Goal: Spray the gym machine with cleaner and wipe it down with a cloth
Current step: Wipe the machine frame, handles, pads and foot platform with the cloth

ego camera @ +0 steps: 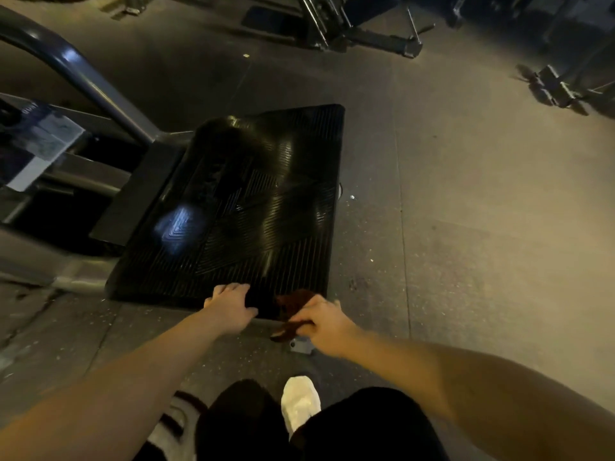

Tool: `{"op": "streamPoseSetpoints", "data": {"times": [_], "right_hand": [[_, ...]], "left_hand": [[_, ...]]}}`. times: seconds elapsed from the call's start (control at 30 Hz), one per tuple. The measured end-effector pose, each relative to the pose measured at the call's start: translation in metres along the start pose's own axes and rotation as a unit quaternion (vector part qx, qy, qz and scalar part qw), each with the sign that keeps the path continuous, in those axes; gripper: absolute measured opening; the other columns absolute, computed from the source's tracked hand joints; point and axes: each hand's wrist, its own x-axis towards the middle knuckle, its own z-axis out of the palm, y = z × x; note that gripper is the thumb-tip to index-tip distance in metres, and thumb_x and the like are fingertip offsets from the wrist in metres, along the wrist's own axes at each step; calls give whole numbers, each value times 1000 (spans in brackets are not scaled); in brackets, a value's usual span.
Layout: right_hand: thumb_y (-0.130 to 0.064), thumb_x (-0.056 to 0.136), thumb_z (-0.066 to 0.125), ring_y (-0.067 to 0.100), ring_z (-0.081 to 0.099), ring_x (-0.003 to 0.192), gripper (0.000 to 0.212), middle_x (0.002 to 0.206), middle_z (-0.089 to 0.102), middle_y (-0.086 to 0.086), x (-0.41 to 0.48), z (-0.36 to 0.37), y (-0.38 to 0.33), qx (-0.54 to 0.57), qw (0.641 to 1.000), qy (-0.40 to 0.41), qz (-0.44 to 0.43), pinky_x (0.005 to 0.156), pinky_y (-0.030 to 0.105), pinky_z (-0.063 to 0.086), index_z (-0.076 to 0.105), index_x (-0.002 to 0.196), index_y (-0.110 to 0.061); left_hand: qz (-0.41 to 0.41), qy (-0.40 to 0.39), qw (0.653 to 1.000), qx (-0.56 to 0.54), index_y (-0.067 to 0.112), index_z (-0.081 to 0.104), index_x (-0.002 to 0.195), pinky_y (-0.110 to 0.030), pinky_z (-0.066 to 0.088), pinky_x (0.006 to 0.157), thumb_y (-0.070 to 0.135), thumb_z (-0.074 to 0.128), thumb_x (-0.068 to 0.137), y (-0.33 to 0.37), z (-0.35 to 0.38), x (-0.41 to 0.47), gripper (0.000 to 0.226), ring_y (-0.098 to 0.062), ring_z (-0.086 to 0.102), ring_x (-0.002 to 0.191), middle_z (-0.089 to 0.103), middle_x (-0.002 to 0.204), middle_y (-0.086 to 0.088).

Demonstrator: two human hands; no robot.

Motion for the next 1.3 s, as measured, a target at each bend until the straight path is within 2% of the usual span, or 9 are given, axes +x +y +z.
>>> {"op": "streamPoseSetpoints", "data": {"times": [0.13,0.3,0.5,0.67,0.87,1.0,1.13,1.2,1.3], "right_hand": [[-18,104,58,21,65,108,22,110,69,2,-41,-50,-57,207,976,39,53,102,47,52,71,121,-23],[-20,107,53,24,69,106,16,113,70,8,-115,-136,-136,489,862,51,125,93,49,60,66,112,-28],[-29,97,69,24,68,117,27,125,71,2,-200,-228,-178,587,797,30,138,105,55,52,65,123,-34],[-4,88,75,27,62,124,46,129,70,1,-235,-278,-182,533,834,-94,108,113,57,43,64,126,-26],[8,95,61,22,77,93,45,122,71,8,-220,-315,-179,446,867,-215,56,79,39,61,60,133,-17],[2,99,59,22,66,102,41,122,65,7,-225,-326,-194,284,921,-268,-1,69,30,54,59,133,-21],[-7,95,68,32,62,115,58,135,56,13,-242,-303,-217,136,948,-285,-50,94,47,58,48,148,-19],[-12,94,73,30,64,110,56,130,58,12,-264,-288,-229,87,939,-319,-93,91,45,58,50,145,-15],[-28,87,82,20,64,108,55,124,61,1,-312,-258,-245,-39,887,-411,-209,84,31,56,57,136,-22]], "left_hand": [[-19,-58,993,-97,23,52,146,-42,48,110,15,67,96,20,-60,-56,53,-18,59,123,59,140,-4],[-37,-124,951,-279,20,29,159,-35,47,106,-11,64,89,90,-151,-162,85,-23,46,139,41,155,1],[-58,-122,934,-331,29,53,142,-34,41,111,23,77,91,151,-231,-276,57,-17,56,127,61,132,3],[-64,-93,935,-336,36,68,114,-30,48,99,39,73,94,201,-255,-341,22,-5,60,110,66,119,10],[-155,52,929,-333,33,68,102,-30,52,80,38,70,93,251,-240,-371,11,-13,65,92,68,101,2],[-266,168,834,-454,24,64,104,-33,54,79,22,63,97,279,-216,-422,7,-12,62,85,66,93,0],[-371,322,684,-539,21,60,90,-27,45,63,23,62,98,293,-173,-487,8,-13,57,73,61,83,-1],[-419,366,622,-551,18,61,100,-23,42,60,24,64,97,303,-144,-523,8,-12,58,77,63,90,-3],[-425,401,539,-607,13,53,135,-24,52,80,19,76,91,324,-88,-577,49,-21,64,105,65,123,-10]]}}
